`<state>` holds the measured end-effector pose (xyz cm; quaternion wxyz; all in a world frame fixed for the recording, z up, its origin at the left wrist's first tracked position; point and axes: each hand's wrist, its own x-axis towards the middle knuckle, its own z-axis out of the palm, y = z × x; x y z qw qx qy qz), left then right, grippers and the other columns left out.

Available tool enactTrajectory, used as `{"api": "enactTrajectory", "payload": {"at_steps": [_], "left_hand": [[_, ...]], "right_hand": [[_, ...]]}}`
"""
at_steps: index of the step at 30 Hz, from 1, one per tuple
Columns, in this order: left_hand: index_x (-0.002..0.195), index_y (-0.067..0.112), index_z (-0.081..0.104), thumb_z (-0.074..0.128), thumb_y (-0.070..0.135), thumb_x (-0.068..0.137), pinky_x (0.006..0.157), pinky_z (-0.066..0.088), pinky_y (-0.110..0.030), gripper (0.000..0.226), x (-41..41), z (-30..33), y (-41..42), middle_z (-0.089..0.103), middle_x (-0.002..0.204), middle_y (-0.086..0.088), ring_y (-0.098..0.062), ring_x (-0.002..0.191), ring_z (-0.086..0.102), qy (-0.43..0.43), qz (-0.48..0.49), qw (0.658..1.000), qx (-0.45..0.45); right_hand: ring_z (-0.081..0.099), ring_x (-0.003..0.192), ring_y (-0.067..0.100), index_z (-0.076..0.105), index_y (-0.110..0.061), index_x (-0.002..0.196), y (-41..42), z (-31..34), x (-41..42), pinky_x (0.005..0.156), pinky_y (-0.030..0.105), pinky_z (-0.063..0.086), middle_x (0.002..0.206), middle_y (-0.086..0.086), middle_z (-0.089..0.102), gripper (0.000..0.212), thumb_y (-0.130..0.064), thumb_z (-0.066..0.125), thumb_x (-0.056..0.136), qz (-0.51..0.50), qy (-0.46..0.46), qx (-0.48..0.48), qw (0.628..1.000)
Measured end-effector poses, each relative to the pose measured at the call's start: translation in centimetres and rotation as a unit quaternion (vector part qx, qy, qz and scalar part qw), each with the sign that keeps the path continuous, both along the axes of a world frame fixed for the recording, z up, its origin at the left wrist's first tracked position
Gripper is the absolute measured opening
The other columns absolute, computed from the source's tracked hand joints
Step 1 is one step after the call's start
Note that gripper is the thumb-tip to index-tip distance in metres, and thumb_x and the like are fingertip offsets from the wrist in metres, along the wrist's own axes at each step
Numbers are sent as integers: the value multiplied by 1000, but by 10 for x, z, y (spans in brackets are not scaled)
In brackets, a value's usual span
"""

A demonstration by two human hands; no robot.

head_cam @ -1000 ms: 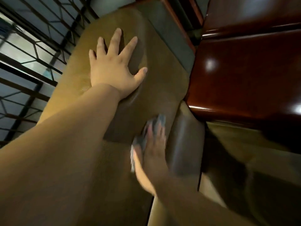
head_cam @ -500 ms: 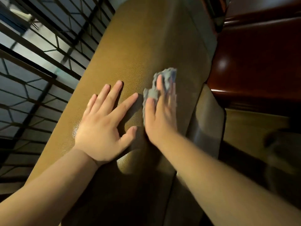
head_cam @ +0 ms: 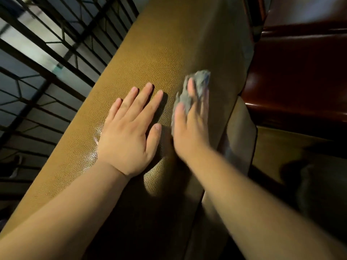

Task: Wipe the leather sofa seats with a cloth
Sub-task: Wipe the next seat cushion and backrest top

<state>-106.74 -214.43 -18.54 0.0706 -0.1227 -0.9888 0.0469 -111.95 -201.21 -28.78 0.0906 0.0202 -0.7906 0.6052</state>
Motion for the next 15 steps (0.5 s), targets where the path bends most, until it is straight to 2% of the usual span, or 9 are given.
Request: {"api": "enactTrajectory", "payload": {"at_steps": [2,4,6,8,9,11,13,15], "left_hand": [[167,31,24,34,47,104,128,19,-55,66,0,-2,1,19,175,4,-24,162,14,7,-4,1000,-5],[167,31,25,35,52,102,128,19,-56,69,-1,-2,4,20,175,1,-27,162,16,5,-2,1000,-20],[166,30,27,36,56,100,127,20,-57,72,-2,-2,6,21,174,-3,-31,161,19,5,-3,999,-38],[166,29,30,37,58,99,126,20,-58,73,-2,-2,5,23,173,-7,-35,159,21,13,-6,999,-51],[165,29,31,37,59,99,126,20,-59,73,-2,-3,5,23,173,-7,-37,159,21,18,-7,998,-55],[165,28,33,37,59,99,126,21,-61,73,-2,-5,3,23,173,-8,-39,159,21,26,-10,998,-51],[164,27,35,36,61,100,125,22,-63,73,-3,-6,2,25,172,-10,-40,158,22,35,-19,998,-46],[164,27,35,36,65,100,123,24,-64,74,-5,-6,0,26,172,-11,-40,158,23,35,-28,998,-43]], "right_hand": [[-2,160,32,10,-31,166,-13,-18,76,126,59,18,174,11,1,65,-47,31,106,51,54,26,997],[6,159,41,2,-32,166,-13,-42,133,122,62,26,173,13,1,70,-51,34,106,103,88,97,986],[12,155,45,8,-25,164,-3,-67,136,123,60,23,174,7,-5,74,-49,42,102,125,158,159,967],[7,157,45,15,-23,162,9,-77,103,126,59,16,173,8,1,71,-45,43,101,140,170,163,962],[3,158,43,14,-23,162,16,-78,77,127,58,14,173,11,5,71,-45,41,101,124,134,139,973],[-4,160,35,7,-27,165,32,-84,19,129,54,9,174,11,4,73,-54,26,100,54,3,84,995],[-8,160,29,2,-26,166,40,-91,-20,130,50,5,174,8,-3,81,-63,10,95,-8,-115,42,992],[-5,160,27,0,-20,166,32,-93,-5,130,50,5,174,12,-2,81,-62,9,98,-29,-143,45,988]]}}
